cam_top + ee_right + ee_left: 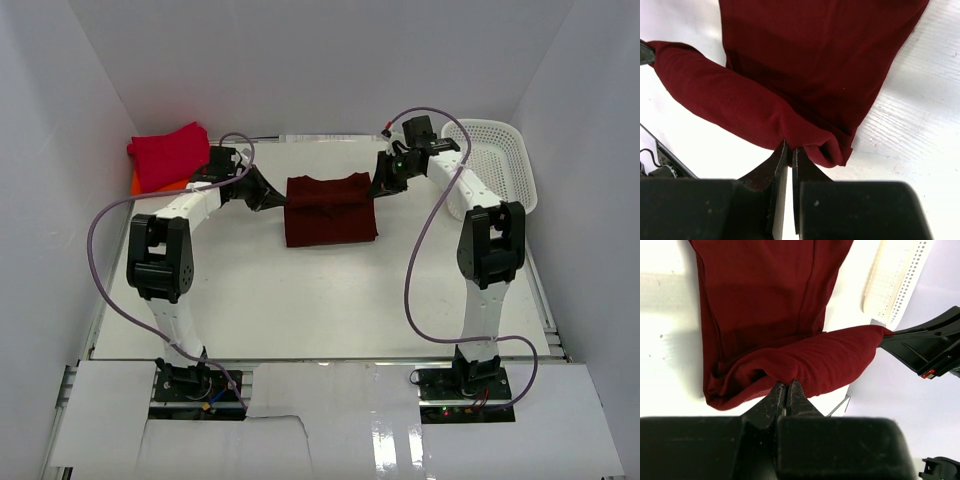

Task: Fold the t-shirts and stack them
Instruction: Fold the long partially folded tshirt into a neat square

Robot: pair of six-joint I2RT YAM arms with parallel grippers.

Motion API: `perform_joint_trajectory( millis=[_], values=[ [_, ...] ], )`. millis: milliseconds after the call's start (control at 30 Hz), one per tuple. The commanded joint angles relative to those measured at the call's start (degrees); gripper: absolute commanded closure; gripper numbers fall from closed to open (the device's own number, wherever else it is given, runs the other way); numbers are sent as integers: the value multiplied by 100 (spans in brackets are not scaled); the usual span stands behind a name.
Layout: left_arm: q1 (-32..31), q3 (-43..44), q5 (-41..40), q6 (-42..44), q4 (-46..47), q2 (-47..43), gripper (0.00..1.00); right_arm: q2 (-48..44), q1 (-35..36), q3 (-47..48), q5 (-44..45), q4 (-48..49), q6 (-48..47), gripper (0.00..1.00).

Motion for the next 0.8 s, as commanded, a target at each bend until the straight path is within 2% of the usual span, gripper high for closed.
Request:
perform_joint_trajectory(
  millis=[0,567,767],
  values=[
    [69,348,25,-73,230,126,100,220,-59,485,-114,72,-63,92],
    [69,1570,-62,-144,230,1392,100,1495,-252,1892,-351,177,77,92],
    [78,2132,-124,-117,222,1884,100,1759,-428,2033,-475,704,279,91]
  ],
)
